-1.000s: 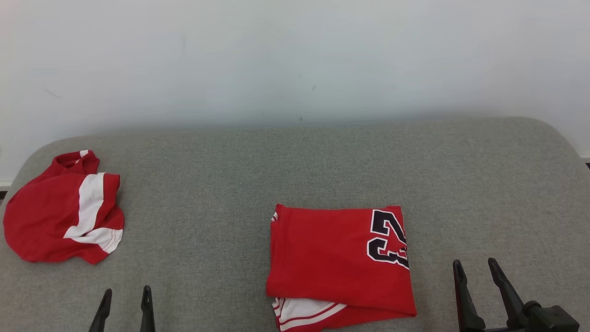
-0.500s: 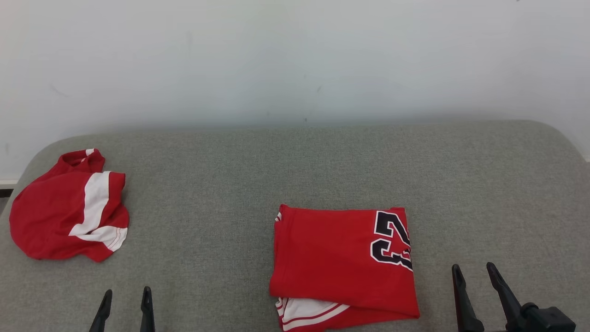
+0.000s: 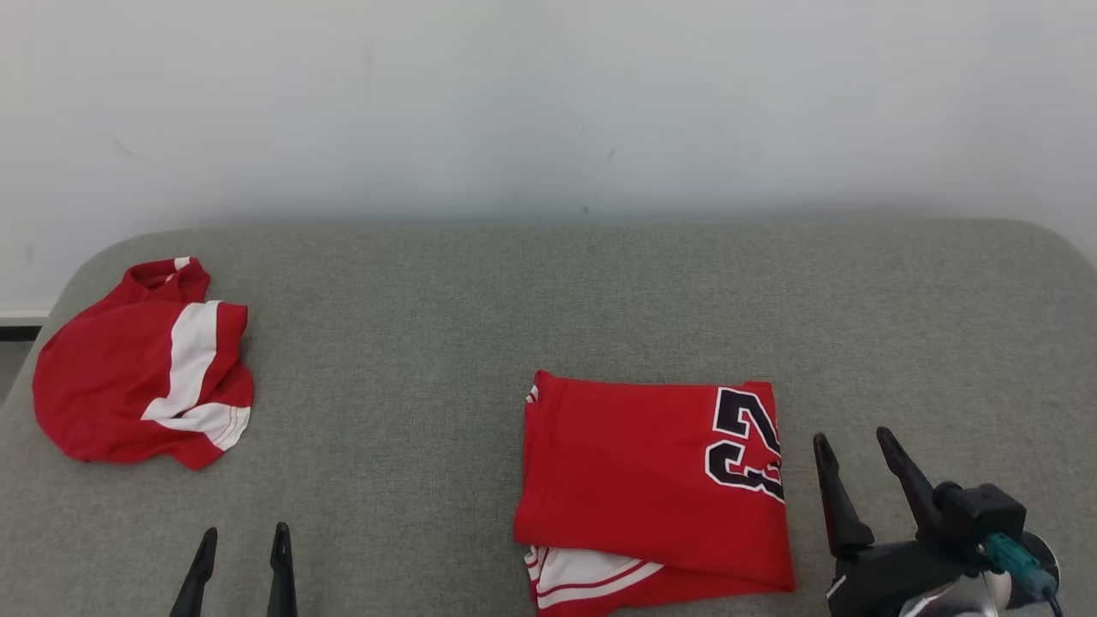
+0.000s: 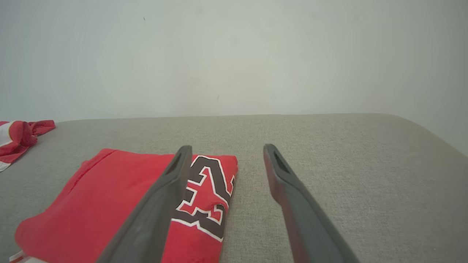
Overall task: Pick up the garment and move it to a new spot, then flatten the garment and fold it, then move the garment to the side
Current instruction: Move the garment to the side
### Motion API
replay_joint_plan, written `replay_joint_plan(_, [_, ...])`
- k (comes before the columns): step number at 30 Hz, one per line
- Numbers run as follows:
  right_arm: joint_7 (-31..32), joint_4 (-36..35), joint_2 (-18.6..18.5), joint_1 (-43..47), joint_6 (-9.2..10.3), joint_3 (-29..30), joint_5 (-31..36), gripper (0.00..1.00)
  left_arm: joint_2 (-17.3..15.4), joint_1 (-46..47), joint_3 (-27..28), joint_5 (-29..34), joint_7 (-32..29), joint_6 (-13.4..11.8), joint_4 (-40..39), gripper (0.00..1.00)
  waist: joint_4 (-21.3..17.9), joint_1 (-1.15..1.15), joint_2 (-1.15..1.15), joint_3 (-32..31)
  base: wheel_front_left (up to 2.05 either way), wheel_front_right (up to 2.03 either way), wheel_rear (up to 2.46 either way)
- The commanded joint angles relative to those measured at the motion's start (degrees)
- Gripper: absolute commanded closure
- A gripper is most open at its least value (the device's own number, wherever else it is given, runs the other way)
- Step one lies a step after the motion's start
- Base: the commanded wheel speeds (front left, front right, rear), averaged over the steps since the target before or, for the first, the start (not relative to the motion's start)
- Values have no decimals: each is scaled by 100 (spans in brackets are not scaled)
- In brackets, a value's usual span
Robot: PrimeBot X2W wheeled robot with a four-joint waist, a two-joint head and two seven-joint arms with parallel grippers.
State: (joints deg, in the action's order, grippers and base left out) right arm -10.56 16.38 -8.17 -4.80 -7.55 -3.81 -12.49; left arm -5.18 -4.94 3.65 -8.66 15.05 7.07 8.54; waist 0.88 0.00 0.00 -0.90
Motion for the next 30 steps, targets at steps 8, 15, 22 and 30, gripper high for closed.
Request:
replay_joint_plan(8, [365,988,-14,-798,14,14,89,0,3,290,-135,-36,18,9,64,0,298,0,0,291,0,0,0])
replay_joint_plan(15, [457,1949,18,-1244,14,-33,23,0,11,458,-181,-34,18,19,105,0,411,0,0,514,0,0,0])
replay_joint_plan(22, [388,2781,170,-1506,14,-210,-64,0,33,541,-202,5,18,25,101,0,465,0,0,611,0,0,0])
replay_joint_plan(30, [556,3644,308,-1630,15,-395,-327,62,50,574,-137,26,18,17,90,0,435,0,0,658,0,0,0])
